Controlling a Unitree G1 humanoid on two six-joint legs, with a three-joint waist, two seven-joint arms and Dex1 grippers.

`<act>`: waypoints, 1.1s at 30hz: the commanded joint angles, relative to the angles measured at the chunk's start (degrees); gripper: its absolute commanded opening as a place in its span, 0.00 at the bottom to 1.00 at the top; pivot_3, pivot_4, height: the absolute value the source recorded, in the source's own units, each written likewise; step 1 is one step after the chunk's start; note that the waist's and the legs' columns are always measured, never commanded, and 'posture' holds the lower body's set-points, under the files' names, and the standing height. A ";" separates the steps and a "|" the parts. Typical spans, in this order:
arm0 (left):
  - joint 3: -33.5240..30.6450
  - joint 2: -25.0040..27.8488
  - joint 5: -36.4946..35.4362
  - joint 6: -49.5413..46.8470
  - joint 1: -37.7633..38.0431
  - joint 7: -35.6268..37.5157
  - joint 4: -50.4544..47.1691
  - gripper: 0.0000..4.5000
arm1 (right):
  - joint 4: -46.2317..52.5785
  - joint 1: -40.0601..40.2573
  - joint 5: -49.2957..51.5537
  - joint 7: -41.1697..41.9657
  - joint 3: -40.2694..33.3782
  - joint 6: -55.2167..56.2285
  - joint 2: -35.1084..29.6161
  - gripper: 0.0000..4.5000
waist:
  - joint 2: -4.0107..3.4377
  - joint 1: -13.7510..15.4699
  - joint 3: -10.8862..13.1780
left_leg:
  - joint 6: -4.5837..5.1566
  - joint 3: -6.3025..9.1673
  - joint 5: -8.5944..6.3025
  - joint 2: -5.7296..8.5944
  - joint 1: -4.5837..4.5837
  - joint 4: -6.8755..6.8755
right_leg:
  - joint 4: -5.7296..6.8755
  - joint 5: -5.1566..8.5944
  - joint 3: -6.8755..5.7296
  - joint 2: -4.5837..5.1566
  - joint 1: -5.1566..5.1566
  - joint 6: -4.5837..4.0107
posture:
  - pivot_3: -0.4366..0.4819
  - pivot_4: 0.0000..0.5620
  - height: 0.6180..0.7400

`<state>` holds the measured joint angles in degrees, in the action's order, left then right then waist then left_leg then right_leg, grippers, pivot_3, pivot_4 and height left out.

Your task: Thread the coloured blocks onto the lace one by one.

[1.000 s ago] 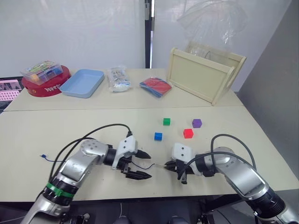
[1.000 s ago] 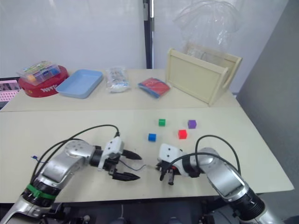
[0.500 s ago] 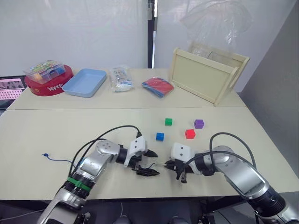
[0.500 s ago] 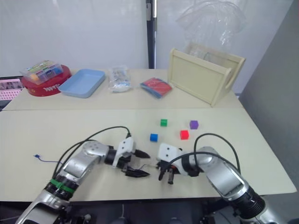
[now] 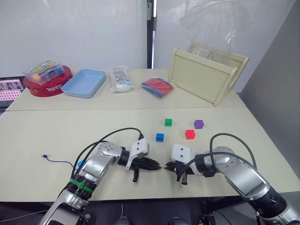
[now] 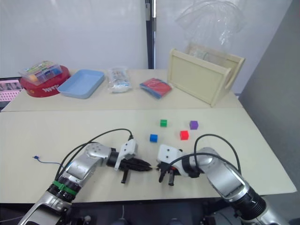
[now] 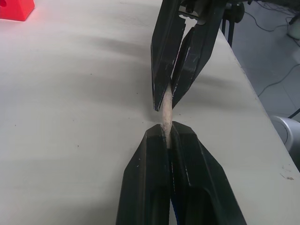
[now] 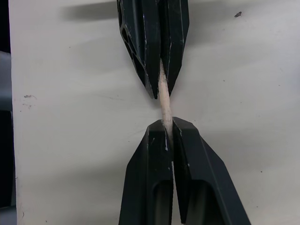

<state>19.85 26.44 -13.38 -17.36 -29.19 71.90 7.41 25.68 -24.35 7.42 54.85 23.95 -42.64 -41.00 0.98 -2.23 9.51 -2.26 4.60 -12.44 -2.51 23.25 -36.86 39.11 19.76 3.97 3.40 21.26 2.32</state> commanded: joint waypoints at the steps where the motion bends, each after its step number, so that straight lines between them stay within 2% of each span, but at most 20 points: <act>1: -1.03 -0.44 -0.30 0.51 -0.02 -0.80 -1.16 0.01 | 2.08 0.10 0.14 -0.28 -0.33 -0.01 -0.25 0.00 | 0.00 -0.02 0.00 | 0.00 0.00 0.00 0.00 0.00 0.00 | 0.00 0.00 0.00 0.00 0.00 0.00 | 0.48 0.27 1.00; 8: -1.58 -1.19 -1.11 0.01 -0.24 -0.94 -1.50 0.01 | 2.56 1.00 0.44 -1.16 -0.96 -0.60 0.14 0.00 | 0.00 0.02 0.00 | 0.00 0.00 0.00 0.00 0.00 0.00 | 0.00 0.00 0.00 0.00 0.00 0.00 | 0.48 0.27 1.00; 19: -1.36 -1.16 -0.83 -0.06 0.18 -0.87 -1.76 0.00 | 13.57 7.53 6.07 -11.97 -14.22 -12.12 4.56 0.84 | 0.00 0.30 0.00 | 0.00 0.01 0.00 0.01 0.02 0.00 | 0.00 0.00 0.00 0.01 0.00 0.00 | 0.48 0.27 1.00; 21: -1.30 -1.22 -0.67 0.15 0.18 -0.92 -1.42 0.00 | 16.76 9.51 9.08 -13.65 -18.65 -15.68 6.28 0.98 | 0.00 0.33 0.00 | 0.00 0.00 0.00 0.01 0.01 0.01 | 0.00 0.00 0.00 0.00 0.00 0.00 | 0.48 0.27 1.00; 23: -1.30 -1.24 -0.62 0.05 0.10 -0.91 -1.11 0.00 | 18.60 13.15 11.31 -18.65 -28.02 -18.78 12.28 0.99 | 0.02 0.42 -0.01 | 0.00 0.01 0.00 0.00 0.01 0.01 | 0.00 0.00 0.00 0.00 0.00 0.00 | 0.48 0.27 1.00; 25: -1.29 -1.21 -0.69 -0.14 0.15 -0.83 -1.19 0.00 | 18.36 15.31 11.01 -23.06 -33.73 -19.40 16.17 0.99 | 0.02 0.61 -0.02 | 0.00 0.03 0.00 0.00 0.01 0.03 | -0.01 0.00 -0.01 -0.01 -0.04 0.00 | 0.48 0.27 1.00; 28: -1.06 -1.06 -0.31 0.18 0.38 -0.89 -1.10 0.00 | 14.86 15.79 8.57 -29.03 -36.64 -16.98 18.98 0.99 | 0.02 0.81 -0.02 | -0.02 0.00 0.01 0.05 -0.01 0.02 | -0.01 -0.01 0.03 0.05 -0.04 0.02 | 0.48 0.27 1.00; 33: -1.14 -1.15 -0.47 -0.45 0.88 -1.49 -1.93 0.00 | 6.80 11.30 4.40 -37.91 -38.08 -13.61 21.63 0.99 | 0.00 0.27 -0.02 | -0.02 -0.01 0.01 0.03 -0.07 0.05 | 0.03 -0.01 0.05 0.01 -0.03 0.02 | 0.48 0.27 1.00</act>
<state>19.20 25.28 -13.47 -17.65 -28.51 70.61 7.32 33.17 -11.48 13.21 19.39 -13.10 -58.70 -19.29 0.99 -1.95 9.48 -2.28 4.59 -12.42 -2.48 23.19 -36.81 39.14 19.75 4.02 3.42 21.23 2.33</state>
